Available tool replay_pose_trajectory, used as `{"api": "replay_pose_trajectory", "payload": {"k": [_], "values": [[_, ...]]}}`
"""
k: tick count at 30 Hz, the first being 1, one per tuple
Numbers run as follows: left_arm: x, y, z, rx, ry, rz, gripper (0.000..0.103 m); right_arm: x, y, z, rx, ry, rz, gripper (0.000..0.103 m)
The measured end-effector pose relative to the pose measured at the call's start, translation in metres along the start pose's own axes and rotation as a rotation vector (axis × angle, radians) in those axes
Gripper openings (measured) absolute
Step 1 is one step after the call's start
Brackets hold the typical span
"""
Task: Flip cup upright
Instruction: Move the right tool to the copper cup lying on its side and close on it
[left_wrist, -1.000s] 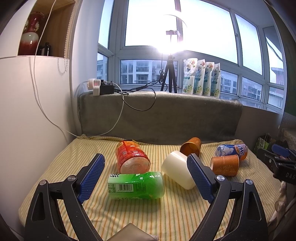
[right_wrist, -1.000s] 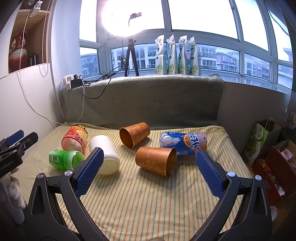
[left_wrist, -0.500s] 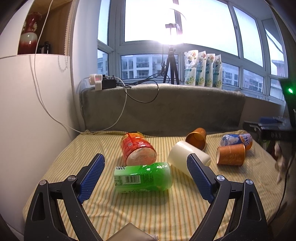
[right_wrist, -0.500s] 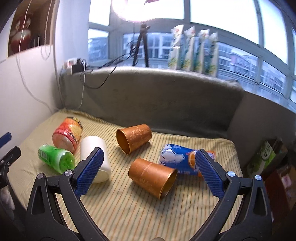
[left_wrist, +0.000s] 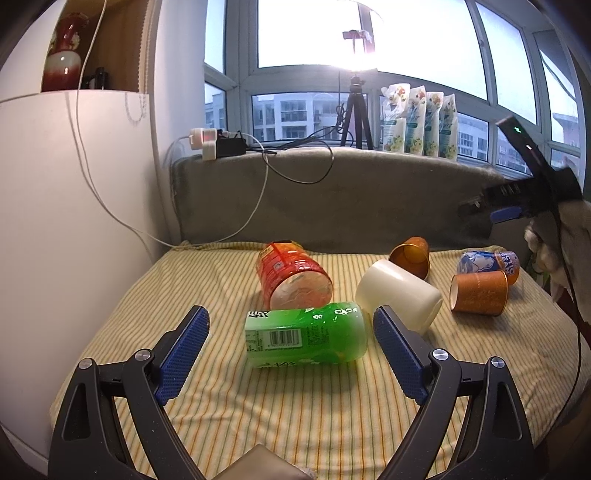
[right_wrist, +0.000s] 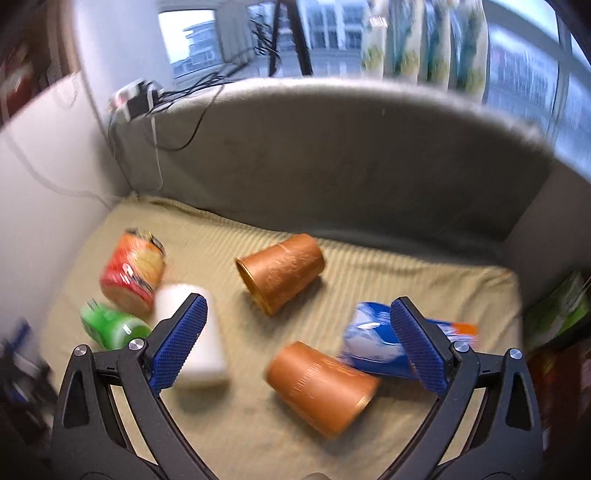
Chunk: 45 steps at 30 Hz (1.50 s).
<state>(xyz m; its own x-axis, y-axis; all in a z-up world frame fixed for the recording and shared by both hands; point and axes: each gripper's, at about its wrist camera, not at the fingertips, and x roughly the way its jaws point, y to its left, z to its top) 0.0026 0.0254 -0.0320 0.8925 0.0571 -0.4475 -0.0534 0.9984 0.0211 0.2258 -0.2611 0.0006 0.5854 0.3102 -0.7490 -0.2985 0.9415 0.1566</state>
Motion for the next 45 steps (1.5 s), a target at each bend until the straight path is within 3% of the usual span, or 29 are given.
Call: {"api": "replay_pose_trajectory", "payload": {"k": [9, 13, 30, 45], "values": [[0.003, 0.012, 0.000, -0.031, 0.003, 0.008, 0.091, 0.080, -0.017, 0.029, 0.322, 0.205, 0.078, 0.091], [0.004, 0.019, -0.001, -0.050, 0.005, 0.015, 0.091, 0.113, -0.022, 0.030, 0.414, 0.283, 0.062, 0.087], [0.007, 0.043, -0.008, -0.107, 0.016, 0.047, 0.091, 0.179, -0.023, 0.031, 0.577, 0.373, 0.058, 0.073], [0.009, 0.048, -0.010, -0.119, 0.017, 0.064, 0.091, 0.173, -0.018, 0.025, 0.553, 0.350, 0.119, 0.067]]}}
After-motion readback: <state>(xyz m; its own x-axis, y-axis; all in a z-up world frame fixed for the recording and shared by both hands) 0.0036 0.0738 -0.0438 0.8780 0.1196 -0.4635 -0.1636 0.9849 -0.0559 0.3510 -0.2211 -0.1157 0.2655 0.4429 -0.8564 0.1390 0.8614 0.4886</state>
